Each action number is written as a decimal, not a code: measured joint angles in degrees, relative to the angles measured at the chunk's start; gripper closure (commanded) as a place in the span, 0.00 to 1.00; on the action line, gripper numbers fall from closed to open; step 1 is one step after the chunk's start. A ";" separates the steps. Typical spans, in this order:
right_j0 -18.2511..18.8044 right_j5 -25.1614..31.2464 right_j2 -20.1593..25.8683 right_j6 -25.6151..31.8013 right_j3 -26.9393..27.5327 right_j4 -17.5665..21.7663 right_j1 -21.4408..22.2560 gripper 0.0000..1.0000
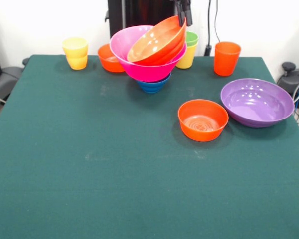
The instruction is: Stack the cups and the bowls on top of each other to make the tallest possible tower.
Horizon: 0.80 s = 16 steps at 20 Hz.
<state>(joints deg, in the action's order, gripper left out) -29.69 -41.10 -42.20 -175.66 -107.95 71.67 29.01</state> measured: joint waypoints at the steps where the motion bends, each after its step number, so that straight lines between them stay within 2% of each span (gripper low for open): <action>1: -0.09 0.00 0.01 0.00 0.00 0.11 -0.01 1.00; 5: -1.68 -0.01 -0.21 0.00 0.07 2.94 -0.29 1.00; 9: -4.61 0.13 -1.32 0.00 0.21 7.66 -0.66 1.00; 16: -5.11 3.01 -2.19 0.00 0.24 8.94 -0.66 1.00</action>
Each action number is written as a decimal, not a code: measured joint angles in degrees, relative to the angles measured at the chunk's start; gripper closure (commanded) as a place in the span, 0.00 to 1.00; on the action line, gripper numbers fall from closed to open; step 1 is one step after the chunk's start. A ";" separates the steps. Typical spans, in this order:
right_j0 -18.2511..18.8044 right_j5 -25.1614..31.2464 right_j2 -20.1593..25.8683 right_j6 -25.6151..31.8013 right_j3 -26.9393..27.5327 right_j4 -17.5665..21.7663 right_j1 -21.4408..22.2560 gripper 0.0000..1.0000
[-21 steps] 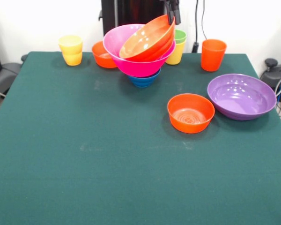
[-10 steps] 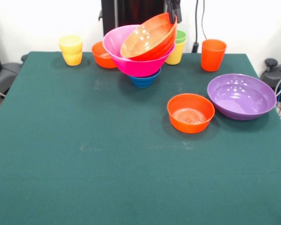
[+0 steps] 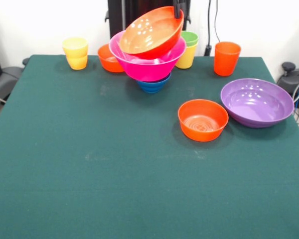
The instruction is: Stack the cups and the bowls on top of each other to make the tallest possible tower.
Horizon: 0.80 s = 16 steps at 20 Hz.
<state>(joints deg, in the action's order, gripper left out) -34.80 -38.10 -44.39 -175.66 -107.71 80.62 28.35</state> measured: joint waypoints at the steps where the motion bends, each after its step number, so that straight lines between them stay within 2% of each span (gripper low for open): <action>1: 0.00 0.38 -0.02 0.00 0.01 -0.01 0.00 1.00; 16: 0.75 5.06 -0.12 0.00 0.01 0.01 0.69 1.00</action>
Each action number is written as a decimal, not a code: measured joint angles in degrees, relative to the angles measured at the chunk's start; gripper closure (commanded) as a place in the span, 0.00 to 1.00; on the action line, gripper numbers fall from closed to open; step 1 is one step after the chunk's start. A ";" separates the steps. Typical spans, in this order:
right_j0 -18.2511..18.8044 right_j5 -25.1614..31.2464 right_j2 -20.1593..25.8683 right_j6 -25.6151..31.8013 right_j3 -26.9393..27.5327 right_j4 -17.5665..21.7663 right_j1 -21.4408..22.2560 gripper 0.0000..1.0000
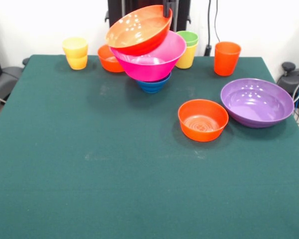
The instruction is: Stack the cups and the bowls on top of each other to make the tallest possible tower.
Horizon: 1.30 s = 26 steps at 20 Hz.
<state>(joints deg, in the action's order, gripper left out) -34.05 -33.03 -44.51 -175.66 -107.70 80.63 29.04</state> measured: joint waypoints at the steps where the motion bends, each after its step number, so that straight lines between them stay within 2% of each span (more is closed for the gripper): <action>1: 0.17 0.08 0.00 0.00 0.00 0.00 0.00 1.00; 26: 3.64 0.29 0.33 0.00 -0.02 -0.21 2.50 1.00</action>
<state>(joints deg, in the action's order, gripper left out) -30.41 -32.75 -44.18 -175.66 -107.73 80.42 31.54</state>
